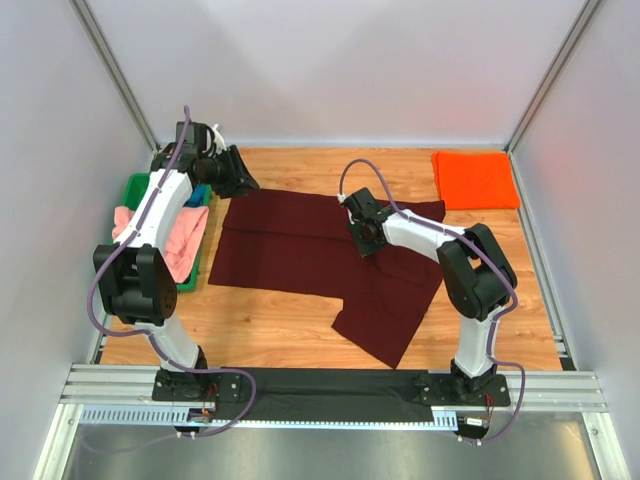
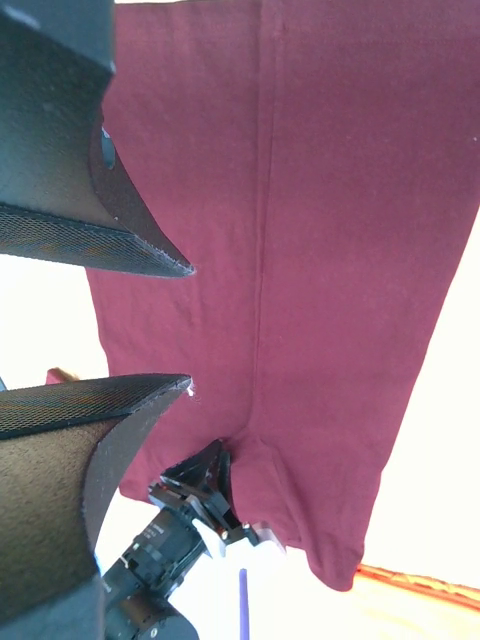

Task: Fold and stack the t-shirts
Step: Fold the tshirt

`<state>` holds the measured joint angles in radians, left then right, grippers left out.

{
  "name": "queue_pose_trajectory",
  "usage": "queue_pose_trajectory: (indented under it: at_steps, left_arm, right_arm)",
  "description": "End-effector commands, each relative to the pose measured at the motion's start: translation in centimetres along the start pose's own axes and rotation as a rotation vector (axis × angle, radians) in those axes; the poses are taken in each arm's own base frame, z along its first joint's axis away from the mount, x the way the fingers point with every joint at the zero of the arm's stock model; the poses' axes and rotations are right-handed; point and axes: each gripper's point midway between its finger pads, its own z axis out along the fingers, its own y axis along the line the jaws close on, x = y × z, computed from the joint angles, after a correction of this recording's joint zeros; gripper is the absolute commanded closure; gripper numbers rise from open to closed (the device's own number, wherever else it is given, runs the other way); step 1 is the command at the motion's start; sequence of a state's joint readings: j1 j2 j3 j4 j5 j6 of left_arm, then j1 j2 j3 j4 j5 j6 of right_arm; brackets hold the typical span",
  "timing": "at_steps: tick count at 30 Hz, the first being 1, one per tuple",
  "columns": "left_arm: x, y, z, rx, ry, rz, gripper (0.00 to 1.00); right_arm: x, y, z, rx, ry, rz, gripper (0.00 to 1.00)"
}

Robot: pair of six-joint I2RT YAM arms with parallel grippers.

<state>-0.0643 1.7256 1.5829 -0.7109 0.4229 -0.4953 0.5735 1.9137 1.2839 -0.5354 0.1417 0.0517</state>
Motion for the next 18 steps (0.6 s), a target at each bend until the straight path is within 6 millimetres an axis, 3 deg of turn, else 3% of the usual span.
queue_pose_trajectory:
  at_steps: [1,13,18]
  left_arm:
    - [-1.4,-2.0,-1.5,0.068,-0.053,0.021,0.5]
    - [-1.2,-1.9,-1.4,0.07,-0.056,0.02,0.5]
    - [-1.3,-2.1,-1.5,0.08,-0.063,0.029,0.5]
  right_arm:
    - [-1.2,-1.3,-0.8,0.065,-0.04,-0.017,0.76]
    - [-1.1,-1.2,0.3,0.058,-0.032,-0.008,0.73]
    - [-1.3,-1.3,0.8,0.046,-0.022,0.017,0.82]
